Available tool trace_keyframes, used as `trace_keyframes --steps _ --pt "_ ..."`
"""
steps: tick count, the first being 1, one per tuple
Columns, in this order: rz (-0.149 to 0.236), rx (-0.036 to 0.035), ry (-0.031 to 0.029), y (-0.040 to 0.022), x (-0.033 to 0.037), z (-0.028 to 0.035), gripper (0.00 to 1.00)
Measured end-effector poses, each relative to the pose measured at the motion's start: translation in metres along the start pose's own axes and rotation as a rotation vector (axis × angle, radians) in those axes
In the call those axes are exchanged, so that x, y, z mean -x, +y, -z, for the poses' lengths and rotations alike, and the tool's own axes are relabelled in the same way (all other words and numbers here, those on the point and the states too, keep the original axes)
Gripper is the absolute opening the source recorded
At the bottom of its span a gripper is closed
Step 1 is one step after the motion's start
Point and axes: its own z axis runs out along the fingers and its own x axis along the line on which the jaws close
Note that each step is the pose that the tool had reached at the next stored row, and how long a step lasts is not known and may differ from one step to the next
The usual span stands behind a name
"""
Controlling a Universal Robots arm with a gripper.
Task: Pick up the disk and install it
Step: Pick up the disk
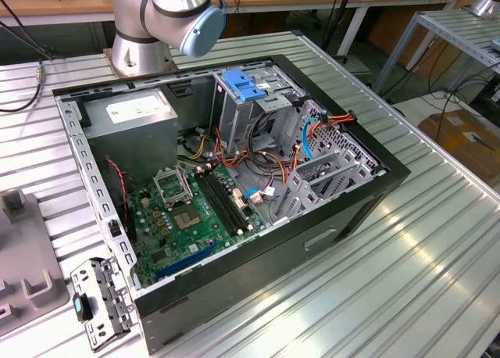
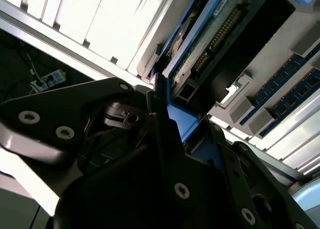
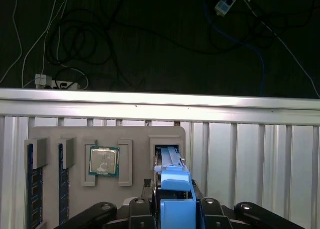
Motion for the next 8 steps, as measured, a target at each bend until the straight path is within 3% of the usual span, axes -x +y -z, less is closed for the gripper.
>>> trace_keyframes --steps 8 --pt "0.0 -0.0002 0.0002 0.0001 0.0 -0.0001 0.37"
